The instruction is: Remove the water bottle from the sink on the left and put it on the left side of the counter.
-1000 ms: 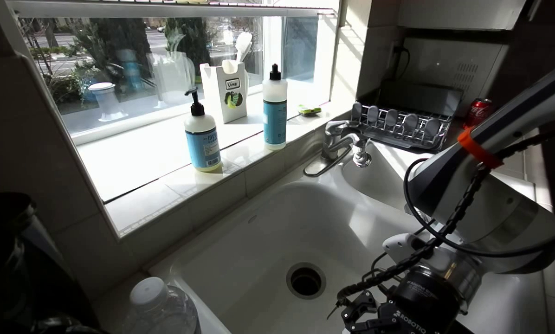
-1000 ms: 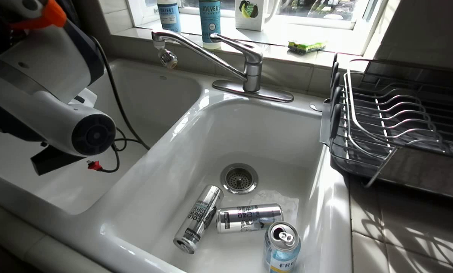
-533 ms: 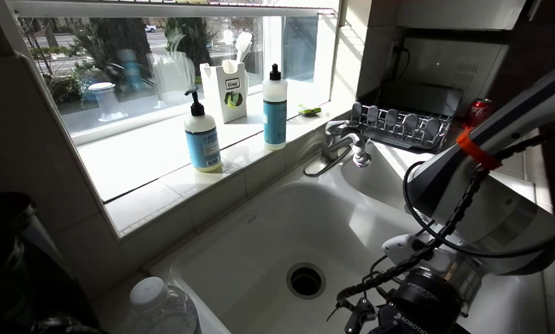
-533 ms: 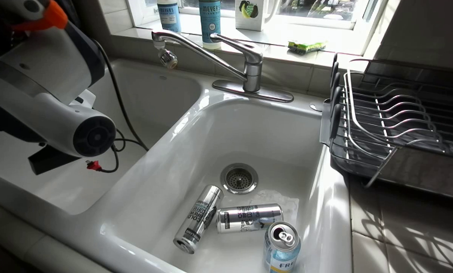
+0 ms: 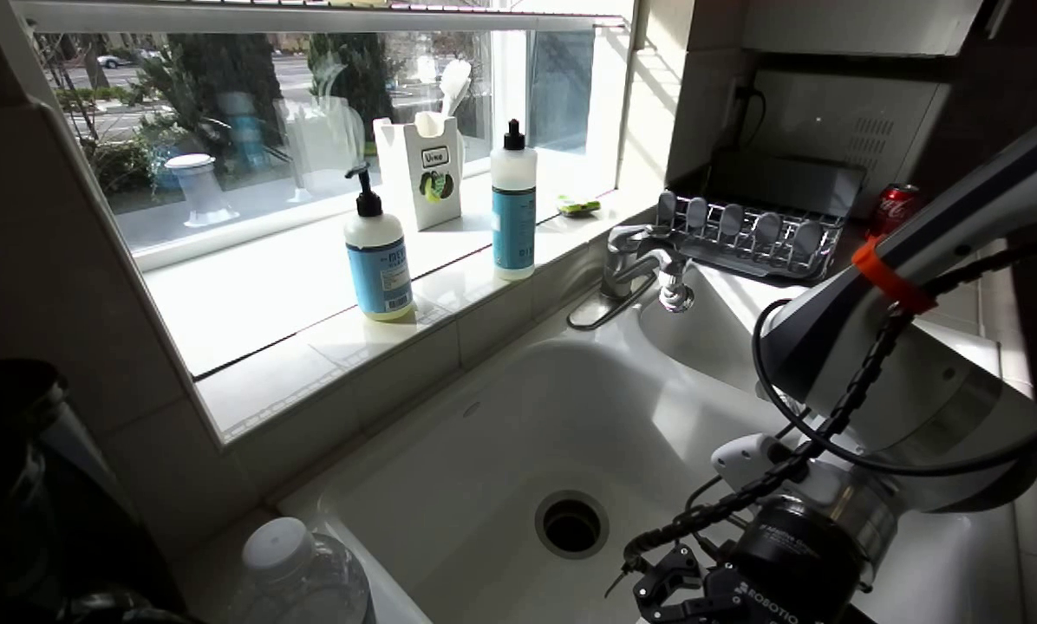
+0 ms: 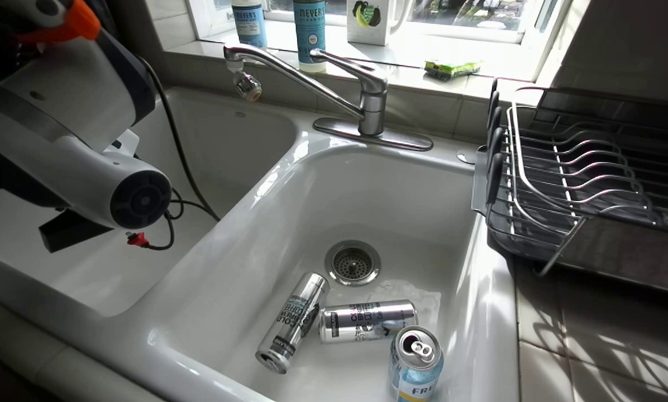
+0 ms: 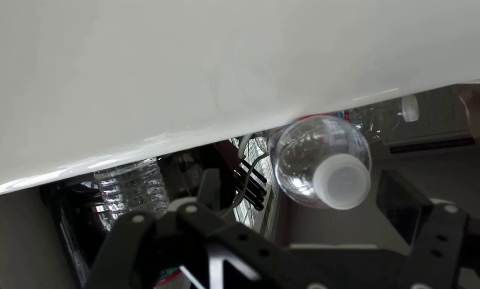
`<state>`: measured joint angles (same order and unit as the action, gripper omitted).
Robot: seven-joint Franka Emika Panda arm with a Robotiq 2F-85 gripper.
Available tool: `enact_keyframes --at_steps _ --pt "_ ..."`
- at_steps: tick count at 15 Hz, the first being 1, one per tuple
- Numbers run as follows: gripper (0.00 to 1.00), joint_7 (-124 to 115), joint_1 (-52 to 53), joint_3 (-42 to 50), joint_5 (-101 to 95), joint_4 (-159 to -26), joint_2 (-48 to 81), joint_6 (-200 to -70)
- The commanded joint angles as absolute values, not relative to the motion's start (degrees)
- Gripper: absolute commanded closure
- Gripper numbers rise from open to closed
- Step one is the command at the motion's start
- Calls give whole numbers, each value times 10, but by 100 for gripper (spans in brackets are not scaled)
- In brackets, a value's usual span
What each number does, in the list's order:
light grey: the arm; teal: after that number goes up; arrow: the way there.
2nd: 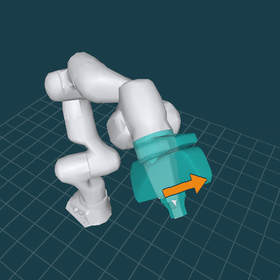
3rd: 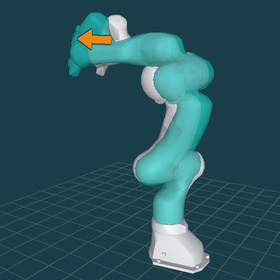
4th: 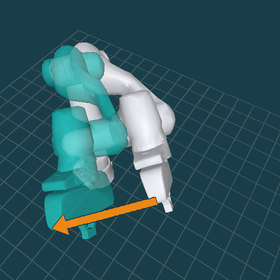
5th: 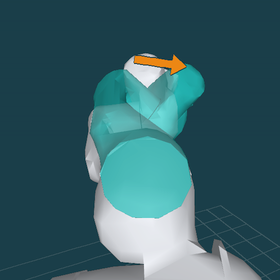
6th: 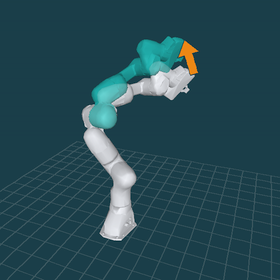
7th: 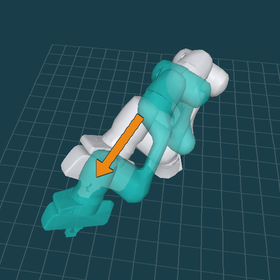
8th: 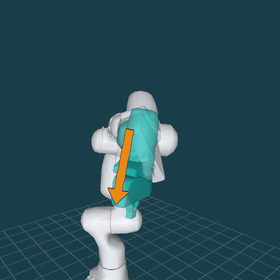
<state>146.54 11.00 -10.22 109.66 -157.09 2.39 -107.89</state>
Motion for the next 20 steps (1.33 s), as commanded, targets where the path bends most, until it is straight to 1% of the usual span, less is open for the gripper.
enact_keyframes --at_steps 1,3,9,10,15,17,20 --pt "26 1478 109 -101 1111 -1576 23 -1065" --pt "44 1478 108 -100 1111 -1578 23 -1068" --pt "89 1474 105 -97 1118 -1578 17 -1067" --pt "92 1470 105 -98 1124 -1578 9 -1071" --pt "92 1449 111 -107 1150 -1584 -52 -1095" --pt "92 1429 115 -116 1143 -1584 -92 -1129" --pt "92 1382 121 -138 1131 -1573 -144 -1214"
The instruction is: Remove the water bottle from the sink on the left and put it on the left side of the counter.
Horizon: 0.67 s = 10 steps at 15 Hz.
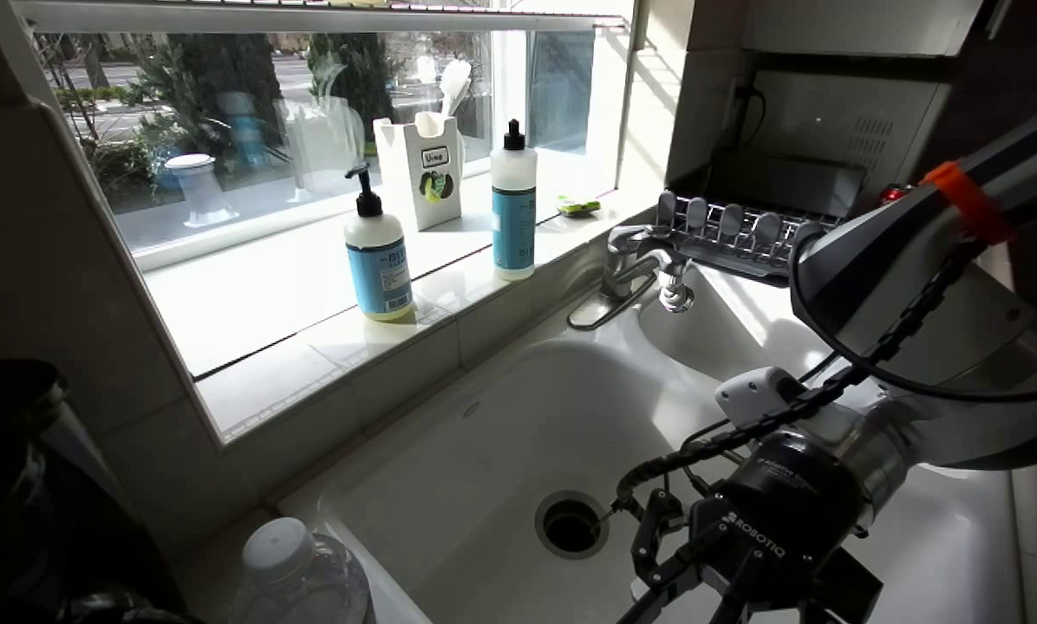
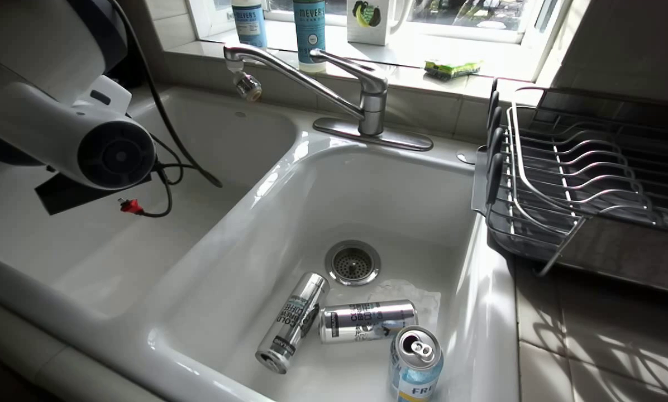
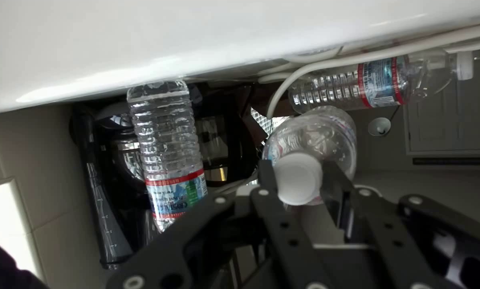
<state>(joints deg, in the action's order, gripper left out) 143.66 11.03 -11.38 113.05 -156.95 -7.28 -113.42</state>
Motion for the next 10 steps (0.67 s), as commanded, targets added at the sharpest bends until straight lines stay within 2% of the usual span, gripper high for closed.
enact_keyframes --at_steps 1,5,10 --pt "92 1365 122 -148 1128 -1565 -156 -1243" --pt "92 1275 131 -195 1080 -1514 -189 -1366" --pt "92 1099 141 -241 923 -1443 -177 -1480"
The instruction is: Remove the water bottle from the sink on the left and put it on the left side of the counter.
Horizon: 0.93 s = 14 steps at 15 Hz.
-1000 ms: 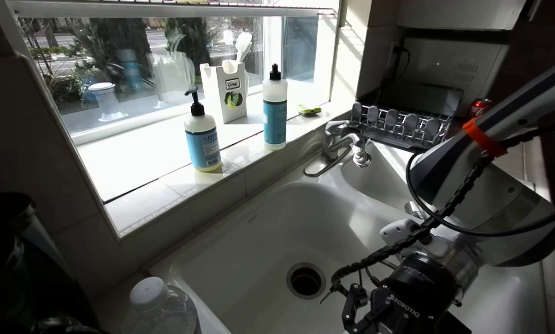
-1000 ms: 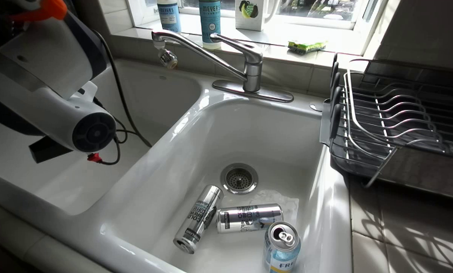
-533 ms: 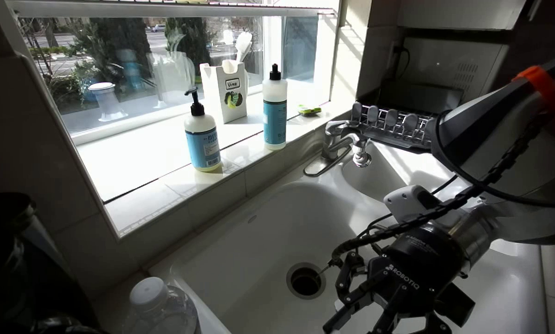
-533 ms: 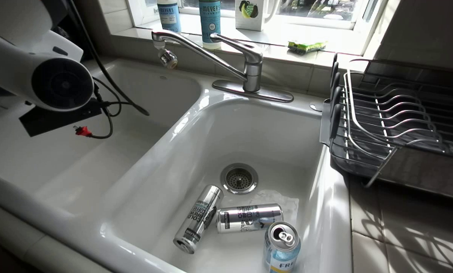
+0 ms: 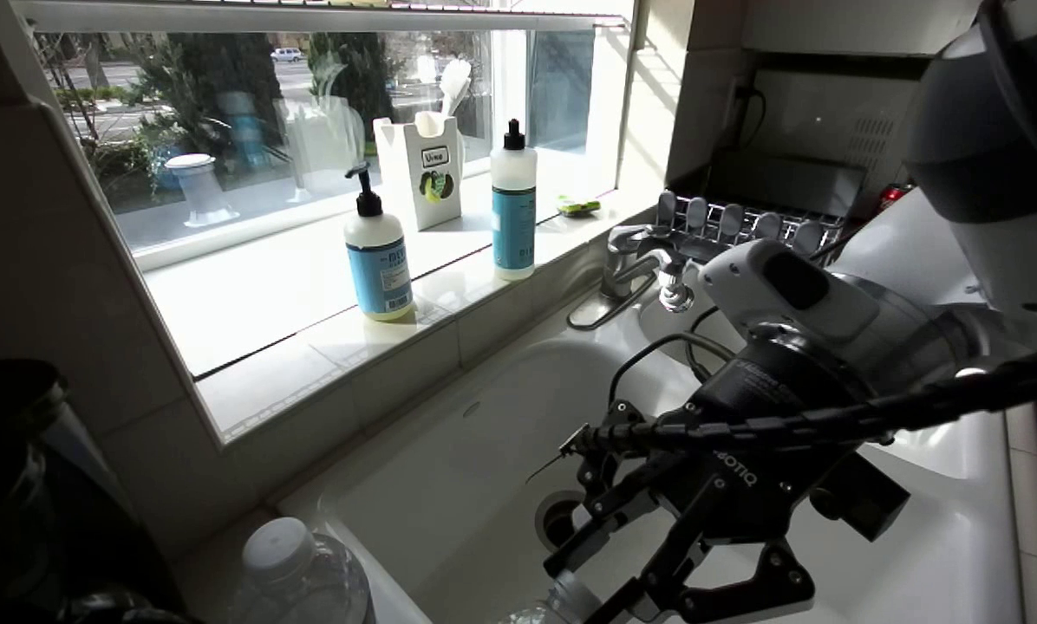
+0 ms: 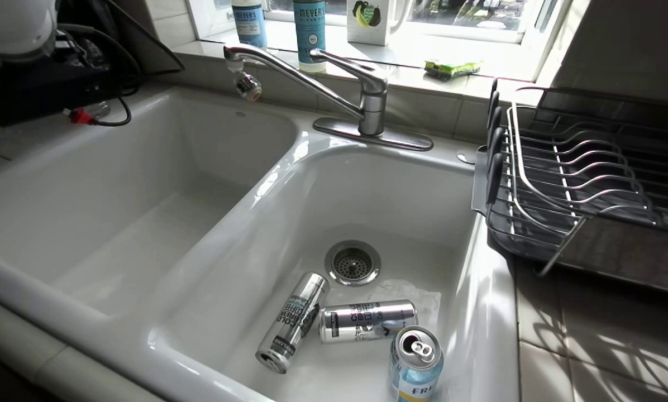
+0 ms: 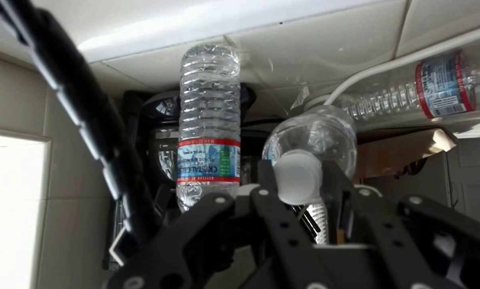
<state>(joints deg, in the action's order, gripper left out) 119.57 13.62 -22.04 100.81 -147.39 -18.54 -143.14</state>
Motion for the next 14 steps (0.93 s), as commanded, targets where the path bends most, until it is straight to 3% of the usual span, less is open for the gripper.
enact_keyframes --at_steps 1,14 --pt "92 1062 143 -246 885 -1434 -173 -1492" --pt "92 685 168 -226 377 -1380 -183 -1474"
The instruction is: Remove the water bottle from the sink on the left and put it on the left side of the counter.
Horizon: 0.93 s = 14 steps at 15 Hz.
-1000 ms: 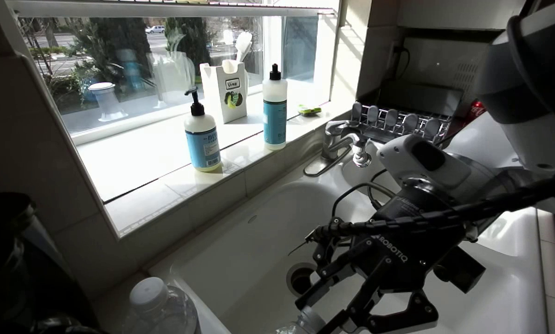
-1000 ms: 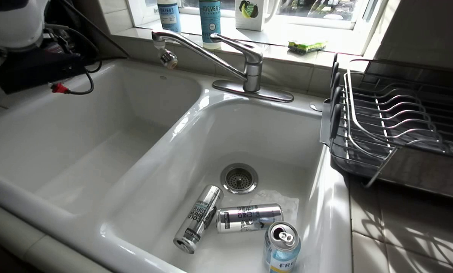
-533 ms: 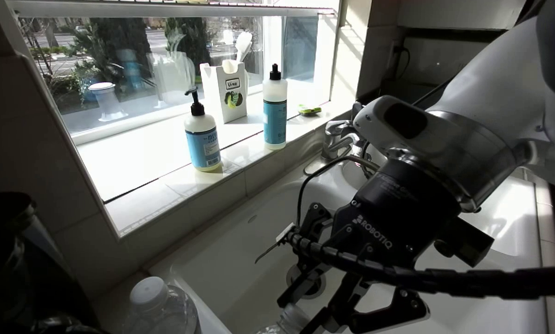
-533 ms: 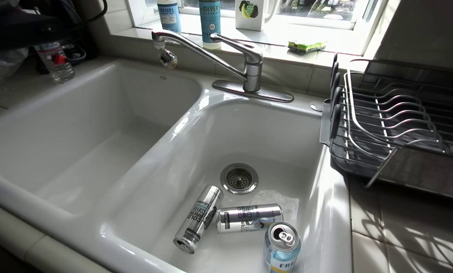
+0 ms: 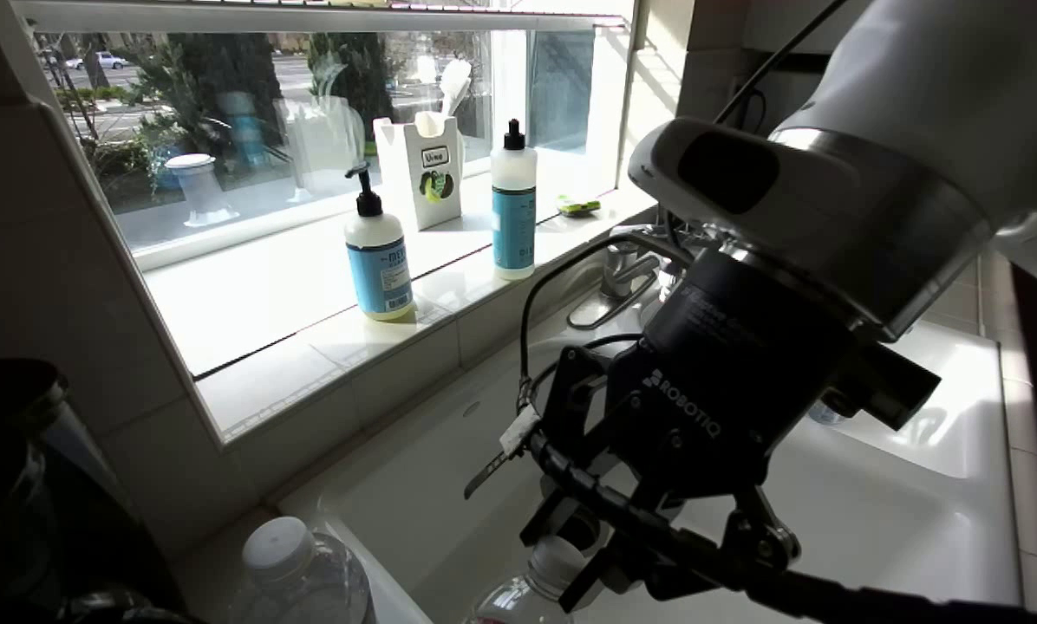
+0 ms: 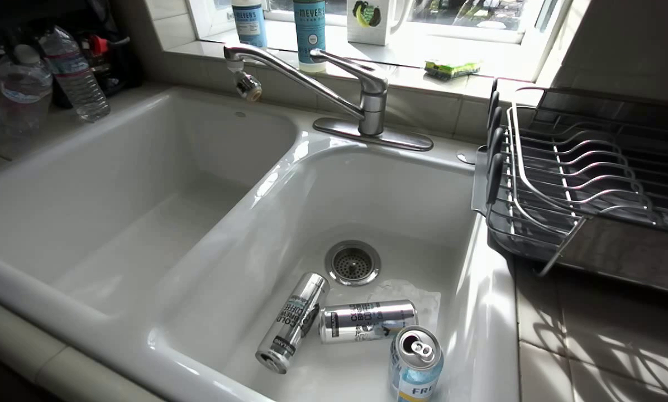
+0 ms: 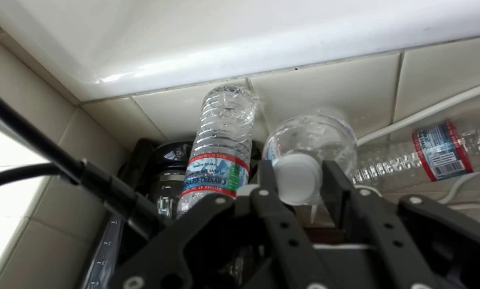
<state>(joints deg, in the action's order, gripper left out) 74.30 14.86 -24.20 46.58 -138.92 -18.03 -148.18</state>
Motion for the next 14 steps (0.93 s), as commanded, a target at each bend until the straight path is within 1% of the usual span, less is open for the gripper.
enact_keyframes --at_steps 1,5,6,11,12,14 --pt "92 677 179 -218 358 -1375 -179 -1475" --pt "92 658 214 -184 289 -1369 -179 -1467" --pt "67 658 226 -174 297 -1376 -176 -1486" --pt "67 659 237 -162 286 -1374 -177 -1485" --pt "92 654 231 -174 256 -1370 -176 -1483" --pt "92 655 232 -181 198 -1359 -175 -1474"
